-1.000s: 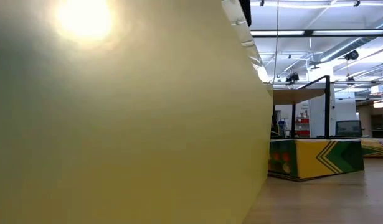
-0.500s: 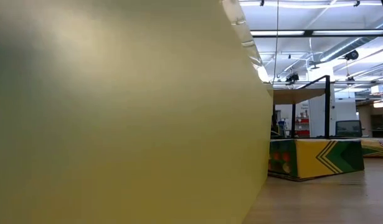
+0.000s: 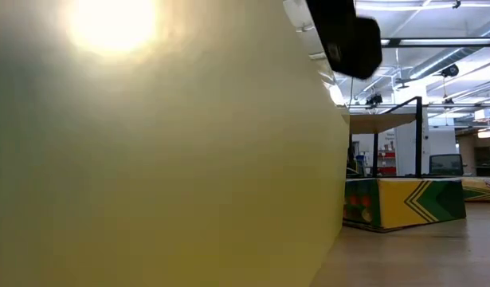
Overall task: Pick & Place Office Desk Supplies
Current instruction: Put the crayon box into the yellow bin
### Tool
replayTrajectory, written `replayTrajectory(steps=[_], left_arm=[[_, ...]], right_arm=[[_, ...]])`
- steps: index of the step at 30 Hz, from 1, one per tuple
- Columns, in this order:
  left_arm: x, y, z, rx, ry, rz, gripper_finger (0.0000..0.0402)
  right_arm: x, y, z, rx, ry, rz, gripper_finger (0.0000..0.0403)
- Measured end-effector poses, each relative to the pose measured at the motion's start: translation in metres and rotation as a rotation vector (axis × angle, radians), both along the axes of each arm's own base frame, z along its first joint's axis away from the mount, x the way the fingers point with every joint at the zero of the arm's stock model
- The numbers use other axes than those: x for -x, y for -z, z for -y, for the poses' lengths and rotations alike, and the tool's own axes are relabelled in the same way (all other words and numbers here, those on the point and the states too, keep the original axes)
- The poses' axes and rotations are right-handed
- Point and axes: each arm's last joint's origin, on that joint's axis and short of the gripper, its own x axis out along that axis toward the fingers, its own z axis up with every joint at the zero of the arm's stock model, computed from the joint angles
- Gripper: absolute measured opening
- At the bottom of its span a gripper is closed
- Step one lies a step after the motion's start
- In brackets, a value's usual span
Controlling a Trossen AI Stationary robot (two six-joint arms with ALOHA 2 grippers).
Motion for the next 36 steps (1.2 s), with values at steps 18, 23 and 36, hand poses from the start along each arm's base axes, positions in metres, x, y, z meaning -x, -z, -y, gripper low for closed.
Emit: replayTrajectory(steps=[18,23,36], left_arm=[[0.000,0.001,0.000,0.000,-0.001,-0.009,0.0109],[0.000,0.001,0.000,0.002,-0.002,-0.010,0.0109],[0.000,0.001,0.000,0.001,-0.001,-0.011,0.0109]], right_arm=[[-0.004,0.038,-0.001,-0.061,0.111,-0.116,0.0104],[-0.005,0.038,0.000,-0.063,0.122,-0.112,0.0129],[-0.007,0.017,-0.005,0.116,-0.003,-0.027,0.0175]])
